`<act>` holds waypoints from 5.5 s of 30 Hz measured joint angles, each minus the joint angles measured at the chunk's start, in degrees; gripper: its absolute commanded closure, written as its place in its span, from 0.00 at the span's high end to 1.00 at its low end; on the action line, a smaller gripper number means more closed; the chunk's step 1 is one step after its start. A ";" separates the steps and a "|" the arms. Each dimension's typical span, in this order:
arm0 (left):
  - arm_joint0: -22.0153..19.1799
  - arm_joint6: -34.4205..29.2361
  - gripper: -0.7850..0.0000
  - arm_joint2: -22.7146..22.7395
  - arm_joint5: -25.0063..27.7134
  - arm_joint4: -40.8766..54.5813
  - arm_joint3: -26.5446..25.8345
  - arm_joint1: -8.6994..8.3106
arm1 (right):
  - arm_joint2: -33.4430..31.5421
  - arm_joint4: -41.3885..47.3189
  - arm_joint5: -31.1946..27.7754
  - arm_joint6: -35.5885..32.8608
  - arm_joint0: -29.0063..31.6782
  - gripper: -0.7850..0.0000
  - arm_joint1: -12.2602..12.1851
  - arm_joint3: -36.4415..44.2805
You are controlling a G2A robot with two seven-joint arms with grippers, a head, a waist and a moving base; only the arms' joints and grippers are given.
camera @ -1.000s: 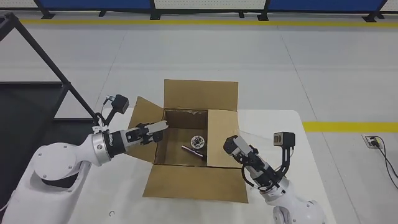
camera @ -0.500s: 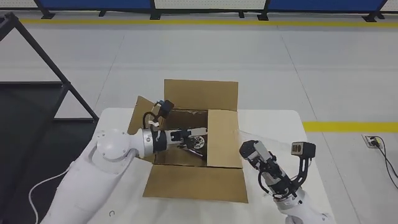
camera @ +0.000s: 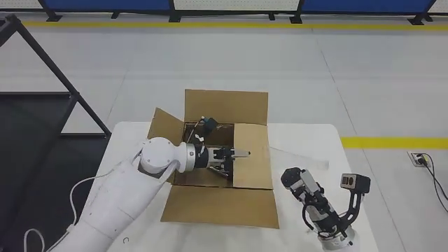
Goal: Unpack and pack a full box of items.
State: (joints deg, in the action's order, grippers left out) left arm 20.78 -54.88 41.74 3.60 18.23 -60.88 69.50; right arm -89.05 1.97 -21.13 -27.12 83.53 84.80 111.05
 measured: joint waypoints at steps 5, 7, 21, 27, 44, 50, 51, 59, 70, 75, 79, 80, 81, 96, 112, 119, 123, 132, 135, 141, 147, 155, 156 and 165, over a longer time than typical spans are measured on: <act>-1.93 0.52 1.00 -0.87 1.71 1.60 2.47 1.60 | 0.41 -1.84 -0.23 -0.91 0.45 1.00 -0.46 0.31; -2.54 0.48 1.00 -0.94 2.17 1.71 3.08 2.02 | 0.71 -2.59 -0.41 -1.20 0.52 1.00 -0.64 0.44; -3.85 0.79 1.00 0.60 3.59 1.68 0.40 3.25 | 3.16 -7.83 -2.25 -2.93 1.34 1.00 -1.78 1.79; -4.99 1.37 1.00 0.09 2.98 1.10 -0.20 4.22 | 4.43 -9.09 -2.94 -2.76 1.31 1.00 -2.19 2.26; -10.20 3.06 1.00 -4.01 3.35 2.88 4.96 9.39 | 8.74 -13.64 -4.28 7.18 0.31 1.00 -2.48 5.10; -11.75 2.71 1.00 -5.67 3.94 2.71 7.74 11.35 | 10.88 -17.52 -0.24 9.45 -1.88 1.00 -2.46 5.86; -11.91 2.65 1.00 -5.80 4.12 2.74 8.08 11.59 | 11.21 -18.16 0.46 9.62 -2.22 1.00 -2.46 5.99; -13.25 2.27 1.00 -5.81 5.71 2.84 11.39 13.25 | 12.61 -23.27 9.38 11.81 -4.32 1.00 -2.49 5.49; -13.51 0.56 1.00 -4.45 7.30 2.51 13.69 14.21 | 11.20 -24.31 13.45 17.18 -3.43 1.00 -2.66 4.77; -12.62 0.21 1.00 -2.96 7.99 2.10 13.27 13.89 | 10.32 -24.09 13.76 18.73 -3.07 1.00 -2.78 5.13; -11.36 -0.16 1.00 -0.87 8.33 1.79 12.45 13.10 | 9.77 -24.17 14.23 19.60 -2.79 1.00 -2.88 5.25; -11.04 -0.43 1.00 -0.39 8.31 1.84 12.18 12.91 | 9.75 -24.24 14.37 19.69 -2.82 1.00 -2.90 5.24; -10.72 -0.66 1.00 0.06 8.23 1.86 11.87 12.73 | 9.82 -24.33 14.47 19.72 -2.83 1.00 -2.91 5.26; -7.69 2.88 1.00 0.82 5.57 1.89 6.81 13.56 | 9.87 -24.48 13.77 19.96 -0.89 1.00 -3.32 6.23; -10.05 4.37 1.00 -1.85 6.64 3.38 12.73 17.51 | 11.05 -24.45 7.81 19.45 1.12 1.00 -3.88 8.93; -11.06 4.26 1.00 -2.06 7.00 3.53 15.50 18.78 | 12.78 -25.50 9.67 20.60 -0.83 1.00 -3.78 7.90; -11.93 3.95 1.00 -2.02 7.28 3.94 17.28 19.54 | 13.38 -25.96 13.35 20.09 -2.02 1.00 -3.72 6.95; -12.65 2.24 1.00 -0.65 9.50 4.55 21.06 20.26 | 12.08 -25.76 19.89 22.96 -3.73 1.00 -3.57 5.25; -12.04 1.67 1.00 0.61 10.59 4.67 21.70 19.86 | 11.48 -24.59 21.76 24.52 -4.61 1.00 -3.43 4.32; -9.64 0.57 1.00 4.75 13.15 3.45 20.30 17.68 | 11.43 -23.17 27.10 26.95 -8.00 1.00 -3.02 1.40; -5.41 -0.43 1.00 11.93 13.61 -0.90 14.00 13.48 | 12.63 -23.42 28.48 26.00 -9.84 1.00 -2.87 -0.53; 8.88 -0.04 1.00 26.14 8.64 -11.66 -3.62 6.45 | 13.36 -23.27 29.22 26.42 -10.92 1.00 -2.67 -1.17; 10.98 0.00 1.00 28.04 7.75 -12.29 -6.09 5.78 | 13.44 -23.22 29.23 26.31 -10.90 1.00 -2.66 -1.06; 27.26 1.87 1.00 41.45 1.82 -15.38 -25.08 2.07 | 13.97 -23.18 29.96 25.92 -12.18 1.00 -2.51 -1.72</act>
State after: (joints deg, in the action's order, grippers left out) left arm 48.03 -53.01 83.18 5.43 2.85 -85.96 71.56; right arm -75.08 -21.21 8.84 -1.19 71.35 82.29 109.33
